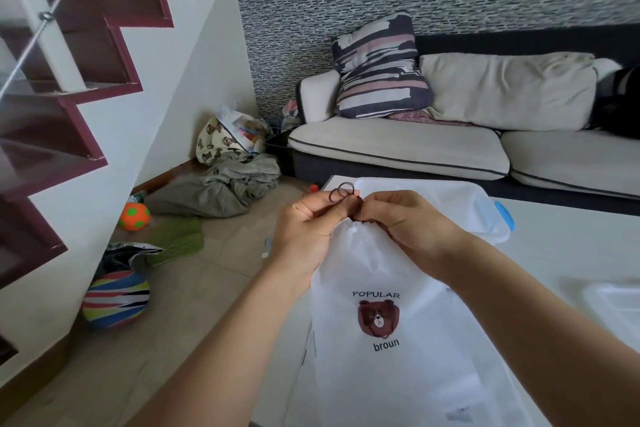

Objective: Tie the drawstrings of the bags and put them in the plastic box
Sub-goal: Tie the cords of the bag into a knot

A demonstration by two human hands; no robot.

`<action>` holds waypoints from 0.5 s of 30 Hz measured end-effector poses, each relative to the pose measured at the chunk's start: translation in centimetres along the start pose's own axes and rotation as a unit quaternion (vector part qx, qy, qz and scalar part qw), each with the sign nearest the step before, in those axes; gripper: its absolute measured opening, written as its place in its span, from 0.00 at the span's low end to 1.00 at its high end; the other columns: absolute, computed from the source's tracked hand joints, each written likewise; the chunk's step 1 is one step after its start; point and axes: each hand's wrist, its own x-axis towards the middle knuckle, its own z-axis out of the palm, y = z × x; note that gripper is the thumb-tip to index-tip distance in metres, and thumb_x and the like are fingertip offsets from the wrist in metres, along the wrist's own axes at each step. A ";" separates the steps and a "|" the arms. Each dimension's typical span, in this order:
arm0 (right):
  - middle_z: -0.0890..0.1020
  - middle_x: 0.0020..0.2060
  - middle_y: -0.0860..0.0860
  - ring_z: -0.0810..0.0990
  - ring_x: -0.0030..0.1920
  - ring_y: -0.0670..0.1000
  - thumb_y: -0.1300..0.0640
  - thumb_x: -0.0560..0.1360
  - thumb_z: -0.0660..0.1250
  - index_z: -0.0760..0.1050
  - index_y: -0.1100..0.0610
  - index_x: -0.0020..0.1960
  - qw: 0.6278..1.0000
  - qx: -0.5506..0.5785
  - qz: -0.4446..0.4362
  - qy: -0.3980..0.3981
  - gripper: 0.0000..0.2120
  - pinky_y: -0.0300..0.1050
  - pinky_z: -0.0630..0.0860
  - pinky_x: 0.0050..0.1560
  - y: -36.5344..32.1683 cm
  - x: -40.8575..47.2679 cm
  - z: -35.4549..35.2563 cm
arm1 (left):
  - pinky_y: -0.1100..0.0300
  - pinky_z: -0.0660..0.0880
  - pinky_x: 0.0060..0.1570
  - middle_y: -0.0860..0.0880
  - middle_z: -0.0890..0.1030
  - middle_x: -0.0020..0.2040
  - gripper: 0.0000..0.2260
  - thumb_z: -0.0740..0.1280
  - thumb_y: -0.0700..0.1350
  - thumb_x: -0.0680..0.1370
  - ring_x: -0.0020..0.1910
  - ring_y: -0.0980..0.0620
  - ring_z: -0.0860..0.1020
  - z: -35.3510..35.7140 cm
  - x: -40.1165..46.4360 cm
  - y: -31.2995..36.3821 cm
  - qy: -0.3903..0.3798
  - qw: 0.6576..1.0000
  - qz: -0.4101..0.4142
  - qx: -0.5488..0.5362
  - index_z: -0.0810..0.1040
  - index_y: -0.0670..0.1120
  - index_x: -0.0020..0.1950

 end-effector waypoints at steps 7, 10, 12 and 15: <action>0.76 0.26 0.47 0.68 0.24 0.44 0.58 0.73 0.71 0.77 0.56 0.35 0.959 -0.215 -0.108 0.152 0.09 0.37 0.65 0.26 0.2 0.4 1.0 | 0.59 0.78 0.56 0.47 0.87 0.47 0.08 0.73 0.34 0.74 0.50 0.52 0.84 0.4 0.1 -0.4 0.027 0.999 0.029 0.019 0.87 0.47 0.43; 0.80 0.30 0.50 0.69 0.24 0.45 0.57 0.74 0.70 0.75 0.56 0.42 0.950 -0.245 -0.109 0.160 0.05 0.38 0.65 0.26 0.5 0.7 0.9 | 0.61 0.77 0.53 0.49 0.87 0.46 0.11 0.73 0.34 0.75 0.48 0.55 0.84 0.4 0.1 -0.9 0.018 0.995 0.065 0.074 0.88 0.50 0.42; 0.81 0.36 0.51 0.73 0.29 0.47 0.55 0.76 0.69 0.77 0.54 0.49 0.959 -0.248 -0.053 0.130 0.04 0.40 0.68 0.31 0.2 0.7 0.8 | 0.61 0.78 0.52 0.49 0.87 0.45 0.09 0.72 0.35 0.75 0.46 0.56 0.84 0.3 0.0 -1.1 0.015 0.993 0.066 0.094 0.87 0.48 0.45; 0.78 0.36 0.52 0.75 0.35 0.53 0.54 0.77 0.66 0.79 0.58 0.45 0.966 -0.235 0.053 0.097 0.09 0.44 0.69 0.37 0.0 0.8 0.6 | 0.61 0.78 0.51 0.48 0.87 0.46 0.06 0.73 0.36 0.75 0.45 0.56 0.84 0.3 -0.1 -1.2 0.005 0.995 0.045 0.090 0.87 0.46 0.46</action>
